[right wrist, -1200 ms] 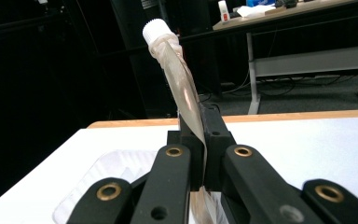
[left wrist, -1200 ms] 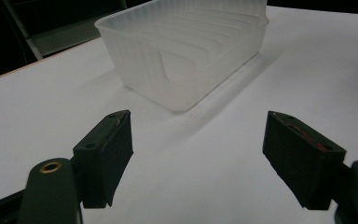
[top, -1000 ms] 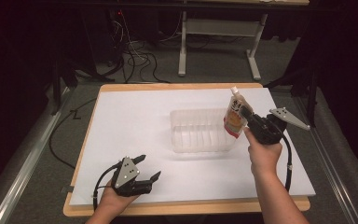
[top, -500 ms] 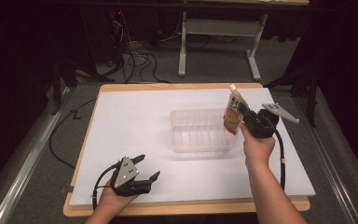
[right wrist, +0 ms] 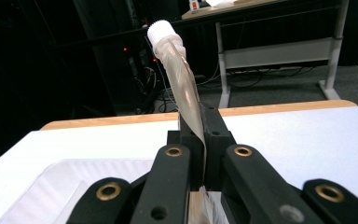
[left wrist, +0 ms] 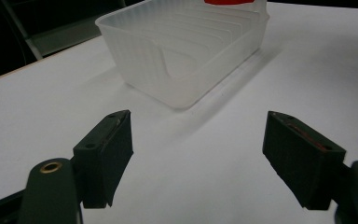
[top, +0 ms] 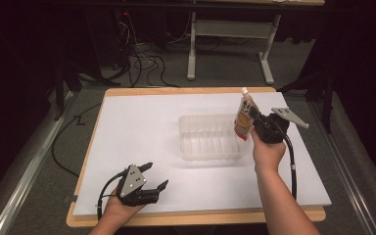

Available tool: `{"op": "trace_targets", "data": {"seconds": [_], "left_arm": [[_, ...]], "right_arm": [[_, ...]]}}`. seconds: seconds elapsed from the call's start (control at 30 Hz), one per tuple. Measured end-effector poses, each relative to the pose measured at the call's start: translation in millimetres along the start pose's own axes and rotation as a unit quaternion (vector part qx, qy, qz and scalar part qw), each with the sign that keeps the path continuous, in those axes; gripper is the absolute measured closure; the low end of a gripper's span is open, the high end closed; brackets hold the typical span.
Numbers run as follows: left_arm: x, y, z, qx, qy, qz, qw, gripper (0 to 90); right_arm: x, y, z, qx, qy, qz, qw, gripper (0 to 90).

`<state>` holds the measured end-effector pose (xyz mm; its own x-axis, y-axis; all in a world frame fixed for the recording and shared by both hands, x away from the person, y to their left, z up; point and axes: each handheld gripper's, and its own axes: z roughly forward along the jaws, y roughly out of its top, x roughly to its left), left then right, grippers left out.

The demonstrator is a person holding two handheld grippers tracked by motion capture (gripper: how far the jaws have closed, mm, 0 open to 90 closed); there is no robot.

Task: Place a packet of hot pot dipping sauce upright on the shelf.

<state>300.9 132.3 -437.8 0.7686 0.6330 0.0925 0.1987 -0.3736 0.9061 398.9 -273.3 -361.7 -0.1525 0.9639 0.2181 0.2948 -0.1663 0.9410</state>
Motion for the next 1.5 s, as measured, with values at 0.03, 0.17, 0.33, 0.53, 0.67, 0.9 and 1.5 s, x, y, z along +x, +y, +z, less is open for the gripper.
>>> {"op": "trace_targets", "data": {"seconds": [0.03, 0.17, 0.33, 0.53, 0.67, 0.9, 1.5], "left_arm": [[0.0, 0.0, 0.0, 0.0, 0.0, 0.0, 1.0, 24.9], [-0.2, -0.1, 0.1, 0.0, 0.0, 0.0, 1.0, 24.9], [-0.3, -0.3, 0.7, 0.002, -0.002, 0.002, 1.0, 24.9], [-0.7, -0.5, 1.2, 0.004, -0.003, 0.004, 1.0, 24.9], [-0.9, -0.6, 1.2, 0.005, -0.004, 0.004, 1.0, 24.9], [-0.9, -0.8, 1.4, 0.005, -0.004, 0.005, 1.0, 24.9], [-1.4, -1.1, 2.0, 0.008, -0.007, 0.009, 0.9999, 24.9]], "right_arm": [[0.1, -0.2, 0.3, -0.001, -0.001, 0.0, 1.0, 90.0], [0.7, -0.8, 1.3, -0.003, -0.004, -0.002, 1.0, 90.0], [0.9, -1.3, 2.3, -0.005, -0.012, -0.005, 0.9999, 90.0], [2.4, -3.7, 4.2, -0.003, -0.013, -0.012, 0.9998, 90.0], [3.0, -6.1, 6.6, 0.0, -0.013, -0.012, 0.9998, 90.0], [0.3, -16.5, 13.6, 0.007, -0.009, -0.005, 0.9999, 90.0], [-0.7, -44.7, 15.6, 0.031, -0.001, -0.021, 0.9993, 90.0]]}}
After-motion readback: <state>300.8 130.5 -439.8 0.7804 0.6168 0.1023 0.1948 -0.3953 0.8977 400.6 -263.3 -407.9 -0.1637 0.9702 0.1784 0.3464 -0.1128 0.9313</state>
